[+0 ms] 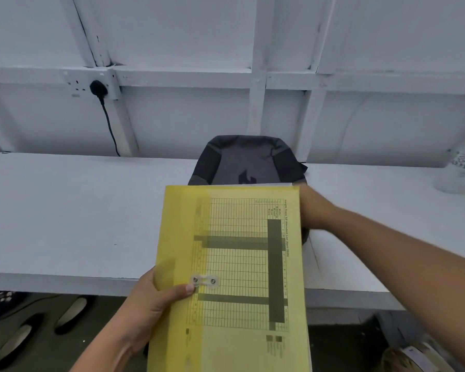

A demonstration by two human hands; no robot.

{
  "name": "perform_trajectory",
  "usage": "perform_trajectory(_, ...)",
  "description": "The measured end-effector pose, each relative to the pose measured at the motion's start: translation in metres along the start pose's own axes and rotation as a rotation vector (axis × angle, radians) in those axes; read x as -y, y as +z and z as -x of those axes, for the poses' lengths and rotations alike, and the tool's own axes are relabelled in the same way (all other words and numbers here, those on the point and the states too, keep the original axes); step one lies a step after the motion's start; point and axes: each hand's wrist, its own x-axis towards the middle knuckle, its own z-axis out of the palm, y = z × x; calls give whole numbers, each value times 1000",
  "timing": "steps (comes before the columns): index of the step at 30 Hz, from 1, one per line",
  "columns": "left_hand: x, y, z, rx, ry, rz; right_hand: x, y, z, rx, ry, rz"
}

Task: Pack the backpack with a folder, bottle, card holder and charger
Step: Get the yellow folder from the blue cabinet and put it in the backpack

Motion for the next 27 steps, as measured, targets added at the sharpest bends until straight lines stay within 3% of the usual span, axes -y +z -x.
perform_trajectory(8, -21, 23, -2, -5, -95, -129, 27, -83, -71, -188, 17, -155)
perform_trajectory(18, -86, 65, -68, -122, -261, -350, 44, -87, -75, -225, -93, -93)
perform_trajectory(21, -99, 78, -93, -191, -197, -409, 42, -85, -71, -219, -117, -76)
perform_trajectory(27, -101, 96, -142, -372, 97, -651, 41, -81, -63, -216, -149, -63)
